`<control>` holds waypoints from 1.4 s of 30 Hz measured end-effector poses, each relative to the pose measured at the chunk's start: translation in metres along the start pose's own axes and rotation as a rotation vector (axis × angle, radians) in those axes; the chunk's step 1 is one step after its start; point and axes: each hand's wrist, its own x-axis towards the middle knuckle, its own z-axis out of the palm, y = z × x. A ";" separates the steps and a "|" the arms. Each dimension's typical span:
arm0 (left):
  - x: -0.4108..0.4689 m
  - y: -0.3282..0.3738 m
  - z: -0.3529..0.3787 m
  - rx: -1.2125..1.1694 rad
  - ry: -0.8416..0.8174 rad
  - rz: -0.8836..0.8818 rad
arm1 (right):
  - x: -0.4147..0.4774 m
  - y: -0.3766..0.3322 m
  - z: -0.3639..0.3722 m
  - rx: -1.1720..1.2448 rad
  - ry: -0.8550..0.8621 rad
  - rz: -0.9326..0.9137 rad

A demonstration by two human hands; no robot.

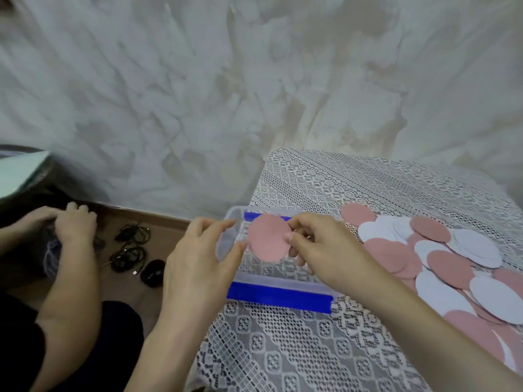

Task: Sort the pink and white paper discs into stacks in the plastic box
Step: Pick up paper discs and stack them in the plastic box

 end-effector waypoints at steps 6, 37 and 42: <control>-0.006 0.001 0.008 -0.005 -0.100 -0.020 | 0.016 0.007 0.006 -0.247 -0.145 0.070; -0.012 0.023 0.005 0.009 -0.081 0.098 | 0.016 0.001 -0.007 -0.624 -0.268 -0.115; -0.004 0.012 0.004 0.206 -0.071 0.103 | 0.017 -0.001 -0.002 -0.709 -0.218 -0.169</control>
